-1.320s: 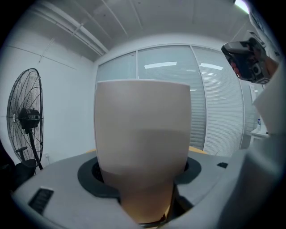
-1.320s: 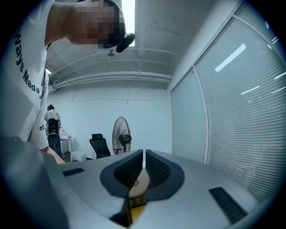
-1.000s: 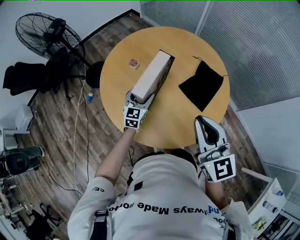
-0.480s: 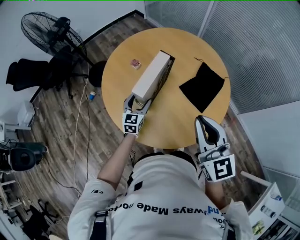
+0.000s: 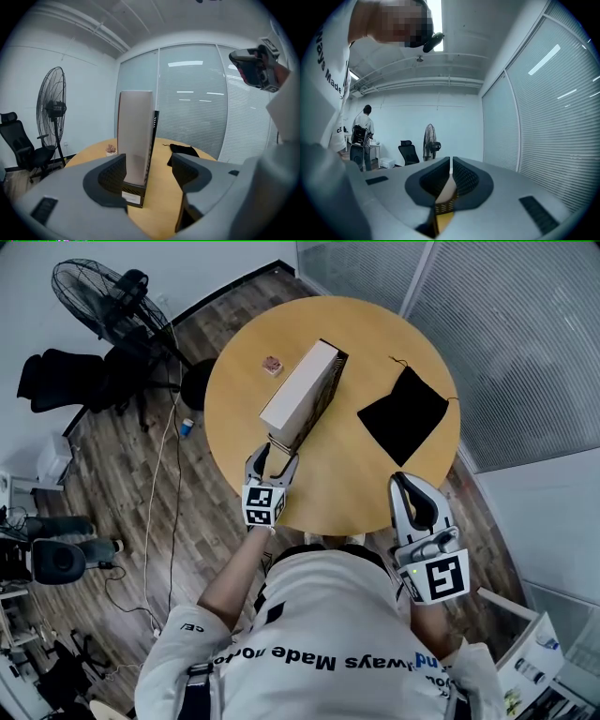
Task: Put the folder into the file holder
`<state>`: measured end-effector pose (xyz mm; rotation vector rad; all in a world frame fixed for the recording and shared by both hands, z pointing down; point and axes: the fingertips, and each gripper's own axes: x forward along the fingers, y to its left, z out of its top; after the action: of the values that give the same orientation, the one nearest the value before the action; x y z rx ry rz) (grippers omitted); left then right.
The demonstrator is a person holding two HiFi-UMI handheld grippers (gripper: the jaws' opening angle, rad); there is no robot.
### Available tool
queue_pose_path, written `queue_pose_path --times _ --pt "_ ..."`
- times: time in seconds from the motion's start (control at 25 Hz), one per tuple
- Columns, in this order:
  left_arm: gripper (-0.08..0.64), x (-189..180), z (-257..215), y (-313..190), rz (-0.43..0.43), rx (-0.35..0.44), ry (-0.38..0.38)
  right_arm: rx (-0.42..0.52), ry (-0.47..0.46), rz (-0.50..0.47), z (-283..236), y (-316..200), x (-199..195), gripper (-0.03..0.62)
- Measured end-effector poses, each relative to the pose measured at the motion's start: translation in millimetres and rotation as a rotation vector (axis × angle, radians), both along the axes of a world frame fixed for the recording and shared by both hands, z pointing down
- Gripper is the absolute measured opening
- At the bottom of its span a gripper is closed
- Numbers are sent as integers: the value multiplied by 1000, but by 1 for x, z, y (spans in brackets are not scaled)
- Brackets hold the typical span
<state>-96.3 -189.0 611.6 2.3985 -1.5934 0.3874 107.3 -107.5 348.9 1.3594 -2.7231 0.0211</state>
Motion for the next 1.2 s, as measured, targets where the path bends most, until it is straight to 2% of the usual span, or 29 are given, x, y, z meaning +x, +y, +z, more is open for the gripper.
queue_pose_path --times 0.16,0.36,0.6,0.84,1.04,1.2 --pt "304 15 -23 15 13 30 43 3 4 -10 -1 3 6 41" --pt "230 32 -59 33 29 71 97 4 9 -21 -5 6 13 41" --pt "180 49 -104 51 46 123 139 3 16 -31 -6 10 24 41" --pt "119 59 -148 62 55 192 128 1 15 -45 -7 10 31 41" --pt "109 72 -187 71 70 238 166 3 12 -54 -9 9 37 41" --pt "78 85 -216 75 94 273 144 8 10 -54 -11 6 45 41"
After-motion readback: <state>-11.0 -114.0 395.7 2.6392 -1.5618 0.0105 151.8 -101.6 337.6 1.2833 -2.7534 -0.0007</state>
